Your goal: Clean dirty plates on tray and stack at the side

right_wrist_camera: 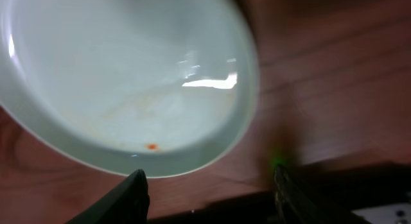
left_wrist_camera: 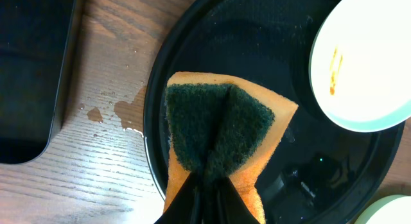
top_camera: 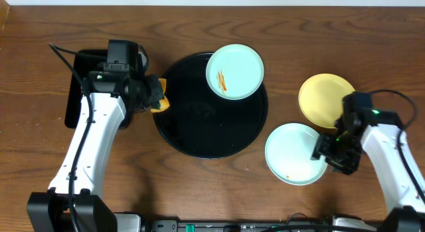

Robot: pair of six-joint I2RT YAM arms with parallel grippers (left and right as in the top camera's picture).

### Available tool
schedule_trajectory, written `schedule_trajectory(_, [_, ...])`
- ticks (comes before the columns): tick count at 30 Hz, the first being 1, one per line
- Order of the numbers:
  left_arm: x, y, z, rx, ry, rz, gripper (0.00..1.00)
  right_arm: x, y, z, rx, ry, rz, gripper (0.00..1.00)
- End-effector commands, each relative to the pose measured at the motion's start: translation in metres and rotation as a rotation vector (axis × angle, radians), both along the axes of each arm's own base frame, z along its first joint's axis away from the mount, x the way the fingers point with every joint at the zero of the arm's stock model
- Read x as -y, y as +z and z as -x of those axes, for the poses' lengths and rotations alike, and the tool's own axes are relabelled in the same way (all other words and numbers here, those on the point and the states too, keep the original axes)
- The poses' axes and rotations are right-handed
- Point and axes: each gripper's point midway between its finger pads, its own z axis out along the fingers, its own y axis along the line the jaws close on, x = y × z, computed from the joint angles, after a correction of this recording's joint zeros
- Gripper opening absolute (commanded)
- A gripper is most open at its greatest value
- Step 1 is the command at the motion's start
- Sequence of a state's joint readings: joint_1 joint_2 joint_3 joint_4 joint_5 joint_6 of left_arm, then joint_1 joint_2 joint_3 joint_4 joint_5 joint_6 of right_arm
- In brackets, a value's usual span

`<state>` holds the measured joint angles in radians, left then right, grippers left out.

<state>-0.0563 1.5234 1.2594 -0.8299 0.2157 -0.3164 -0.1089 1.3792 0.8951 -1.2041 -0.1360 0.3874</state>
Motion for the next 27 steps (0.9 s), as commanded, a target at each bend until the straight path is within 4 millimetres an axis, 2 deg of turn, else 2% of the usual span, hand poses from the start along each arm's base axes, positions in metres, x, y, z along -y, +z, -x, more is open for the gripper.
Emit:
schedule_trajectory(1, [0.002,0.003,-0.002,0.012,-0.014,0.005,0.08,0.023,0.008,0.000,0.044,-0.088,0.075,0.61])
schedule_trajectory(4, [0.002,0.003,-0.002,0.012,-0.014,0.005,0.08,0.032,0.006,0.001,0.042,-0.128,0.107,0.58])
schedule_trajectory(17, [0.003,0.006,-0.008,0.038,-0.013,0.007,0.07,0.028,-0.039,0.019,0.019,-0.146,0.105,0.52])
schedule_trajectory(27, [0.003,0.006,-0.008,0.041,-0.013,0.007,0.07,0.029,-0.059,0.017,0.065,-0.136,0.109,0.47])
